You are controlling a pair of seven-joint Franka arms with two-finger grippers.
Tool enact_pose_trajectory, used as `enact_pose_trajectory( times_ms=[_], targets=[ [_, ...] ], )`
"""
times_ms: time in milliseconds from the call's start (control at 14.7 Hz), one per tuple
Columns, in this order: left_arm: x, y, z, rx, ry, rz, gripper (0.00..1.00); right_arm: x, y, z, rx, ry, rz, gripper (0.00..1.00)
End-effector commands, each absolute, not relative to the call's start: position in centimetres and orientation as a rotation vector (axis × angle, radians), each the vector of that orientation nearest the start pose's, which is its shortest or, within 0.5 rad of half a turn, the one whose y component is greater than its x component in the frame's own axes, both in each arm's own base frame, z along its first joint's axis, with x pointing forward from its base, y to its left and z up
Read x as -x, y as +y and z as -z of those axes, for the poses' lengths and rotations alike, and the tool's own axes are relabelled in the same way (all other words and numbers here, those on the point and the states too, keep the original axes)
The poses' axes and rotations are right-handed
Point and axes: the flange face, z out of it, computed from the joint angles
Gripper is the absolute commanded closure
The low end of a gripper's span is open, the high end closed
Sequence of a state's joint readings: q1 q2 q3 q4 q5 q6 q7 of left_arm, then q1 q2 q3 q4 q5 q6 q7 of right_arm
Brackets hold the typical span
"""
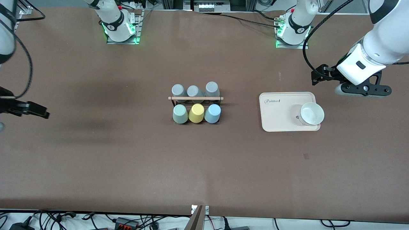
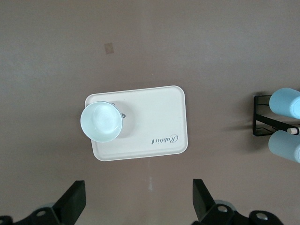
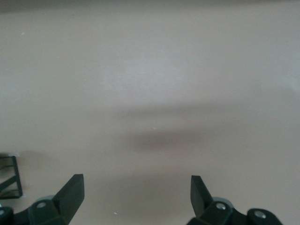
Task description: Hang scattered cups on rack with three cups
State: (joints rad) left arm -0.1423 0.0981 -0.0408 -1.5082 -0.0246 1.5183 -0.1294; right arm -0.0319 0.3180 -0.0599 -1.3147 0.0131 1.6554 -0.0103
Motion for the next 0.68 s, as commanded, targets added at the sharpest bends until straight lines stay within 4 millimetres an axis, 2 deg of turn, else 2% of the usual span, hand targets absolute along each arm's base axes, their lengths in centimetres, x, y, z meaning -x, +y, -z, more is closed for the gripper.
enact_pose_trajectory(
  times_ms=[0, 68, 136, 272, 409, 613],
  targets=[
    [-56.5, -10.6, -59.8, 3.172, 0.105, -0.134, 0.0, -65.0, -5.3, -58.8, 3.142, 0.088, 0.092, 0.0],
    [-56.5, -10.6, -59.8, 3.173, 0.105, -0.134, 0.0, -64.9, -5.0, -59.2, 3.143, 0.077, 0.099, 0.0],
    [-56.5, -10.6, -59.8, 3.173, 0.108, -0.136, 0.0, -64.2, -4.8, -60.8, 3.147, 0.05, 0.144, 0.0],
    [-56.5, -10.6, -59.8, 3.173, 0.105, -0.136, 0.0, -63.3, -4.7, -61.0, 3.144, 0.049, 0.138, 0.0],
    [-56.5, -10.6, -59.8, 3.173, 0.105, -0.136, 0.0, -61.5, -4.7, -60.5, 3.142, 0.048, 0.145, 0.0],
    [-56.5, -10.5, -59.8, 3.173, 0.1, -0.136, 0.0, -57.8, -4.5, -58.5, 3.142, 0.02, 0.234, 0.0]
  ],
)
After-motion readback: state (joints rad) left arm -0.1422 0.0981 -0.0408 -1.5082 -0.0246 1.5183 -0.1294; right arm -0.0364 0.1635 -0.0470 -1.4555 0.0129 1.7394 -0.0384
